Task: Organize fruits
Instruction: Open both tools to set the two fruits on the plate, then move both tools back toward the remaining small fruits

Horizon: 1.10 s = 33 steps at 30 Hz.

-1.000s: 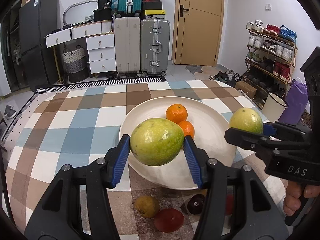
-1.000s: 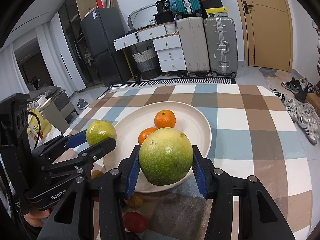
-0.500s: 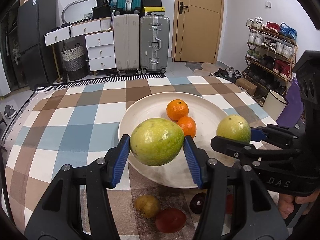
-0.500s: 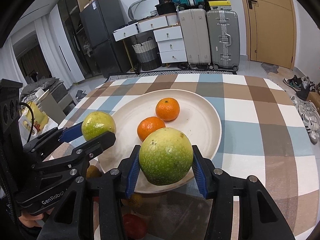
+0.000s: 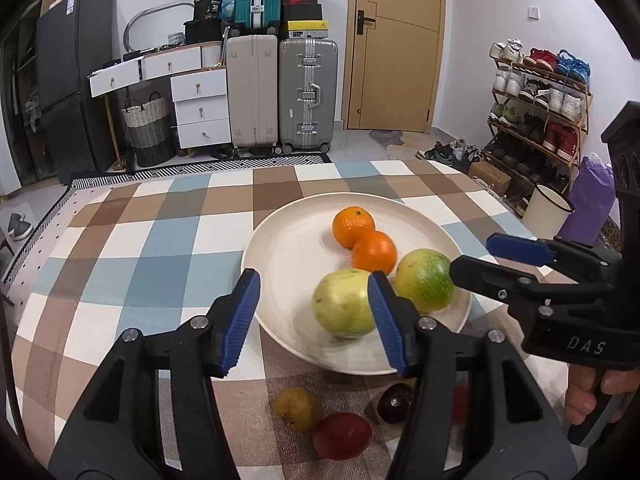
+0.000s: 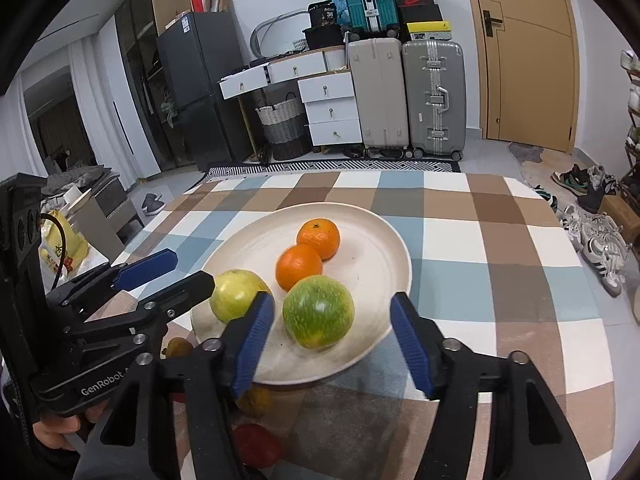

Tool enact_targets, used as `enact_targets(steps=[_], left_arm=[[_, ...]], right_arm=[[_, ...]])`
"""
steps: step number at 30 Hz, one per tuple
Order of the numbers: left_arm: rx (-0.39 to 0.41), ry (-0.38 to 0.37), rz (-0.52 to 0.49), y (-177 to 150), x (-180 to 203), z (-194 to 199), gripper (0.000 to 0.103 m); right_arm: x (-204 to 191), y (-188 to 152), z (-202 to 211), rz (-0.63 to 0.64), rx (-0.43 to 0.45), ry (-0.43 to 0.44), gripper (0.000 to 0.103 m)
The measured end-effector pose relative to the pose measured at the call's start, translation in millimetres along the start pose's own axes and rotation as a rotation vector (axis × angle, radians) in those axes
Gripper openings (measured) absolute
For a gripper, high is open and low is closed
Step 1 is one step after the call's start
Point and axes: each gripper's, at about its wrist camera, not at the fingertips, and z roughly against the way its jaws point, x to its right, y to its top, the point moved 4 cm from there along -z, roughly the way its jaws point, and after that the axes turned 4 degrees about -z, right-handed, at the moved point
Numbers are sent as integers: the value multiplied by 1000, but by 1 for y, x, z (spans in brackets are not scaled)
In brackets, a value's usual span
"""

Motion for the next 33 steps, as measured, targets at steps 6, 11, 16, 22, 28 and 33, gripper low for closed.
enact_targets(steps=[6,11,16,22,28,33], left_arm=[[31,15,6,-2,-5,19,86],[34,30,18,-9,-13,37,102],[33,33,32,-19,-23,55,102],[29,31,32,-32,-30,71,102],[-6,14,5,-47,-26,74,102],[-17,1,-4,-51,-20,74,102]], right_arm=[[8,-2,14,-13,19,-12,91],[13,-3,24,-32,28,-17,102],[11,-8,26,-18,-2,-6,102],[4,-19,29,8,-21,-2,102],[-4,-30,30,53,-46,-38,102],[-10,-40,36,70,-69,-27,102]])
